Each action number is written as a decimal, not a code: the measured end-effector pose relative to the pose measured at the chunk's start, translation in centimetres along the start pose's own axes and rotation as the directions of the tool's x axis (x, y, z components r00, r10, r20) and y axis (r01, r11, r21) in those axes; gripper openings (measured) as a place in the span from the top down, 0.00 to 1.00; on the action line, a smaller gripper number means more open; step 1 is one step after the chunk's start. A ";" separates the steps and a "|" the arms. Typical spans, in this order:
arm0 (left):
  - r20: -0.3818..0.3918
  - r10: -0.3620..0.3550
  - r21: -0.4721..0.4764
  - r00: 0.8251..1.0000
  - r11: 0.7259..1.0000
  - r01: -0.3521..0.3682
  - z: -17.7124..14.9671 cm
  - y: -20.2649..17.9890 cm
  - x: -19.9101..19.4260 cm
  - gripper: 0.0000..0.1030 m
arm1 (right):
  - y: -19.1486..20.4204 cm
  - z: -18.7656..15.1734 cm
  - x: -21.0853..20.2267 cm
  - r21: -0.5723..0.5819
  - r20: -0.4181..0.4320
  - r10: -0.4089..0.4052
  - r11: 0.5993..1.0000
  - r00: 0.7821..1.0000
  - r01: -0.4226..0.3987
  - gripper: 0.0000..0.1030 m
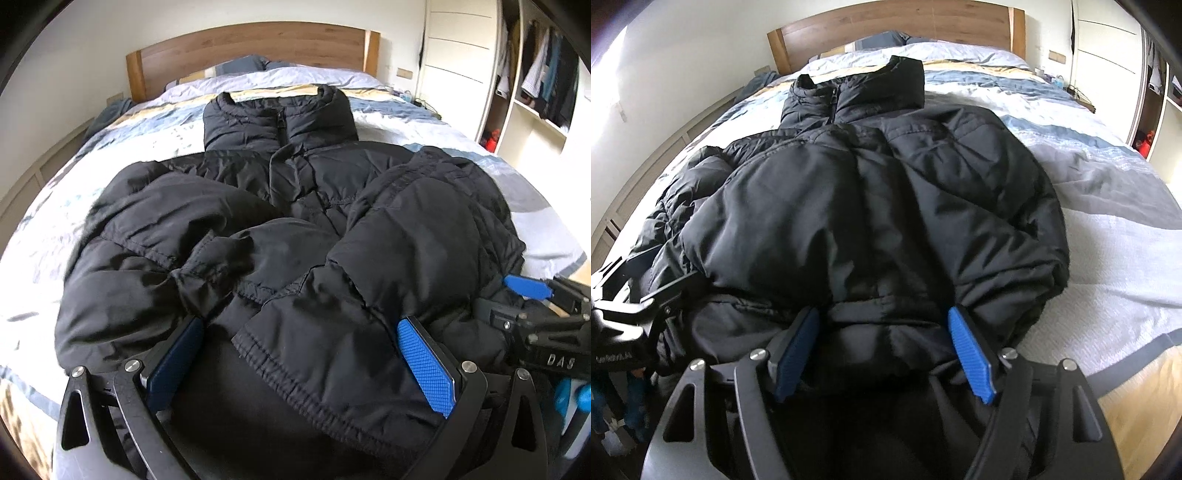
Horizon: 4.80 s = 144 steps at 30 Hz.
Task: Fold large clothes
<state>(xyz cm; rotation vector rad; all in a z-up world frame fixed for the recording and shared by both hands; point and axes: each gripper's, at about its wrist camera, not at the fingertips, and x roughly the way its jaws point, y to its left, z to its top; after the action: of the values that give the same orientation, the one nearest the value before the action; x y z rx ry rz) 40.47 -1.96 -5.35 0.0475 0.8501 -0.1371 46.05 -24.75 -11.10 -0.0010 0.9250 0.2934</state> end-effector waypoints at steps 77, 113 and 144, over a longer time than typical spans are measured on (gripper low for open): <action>0.060 -0.202 -0.316 0.978 0.925 0.211 11.3 15.6 1.0 0.87 | -4.1 13.7 -0.5 0.042 0.281 0.451 0.876 0.847 -0.480 0.88; -0.029 -0.092 -0.461 0.995 0.885 0.069 1.5 17.5 -4.4 0.53 | -6.8 1.9 -5.7 0.204 0.089 0.161 0.963 0.983 -0.177 0.56; -0.074 -0.066 -0.200 0.995 0.979 0.050 10.1 11.2 10.2 0.31 | 5.3 14.1 10.8 -0.101 -0.014 0.138 0.985 0.990 -0.139 0.51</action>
<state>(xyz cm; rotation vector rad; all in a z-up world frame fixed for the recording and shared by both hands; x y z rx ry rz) 56.18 7.09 -6.49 -0.1597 0.9425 -0.1055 61.88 -15.19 -10.39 -0.0318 0.9179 0.4698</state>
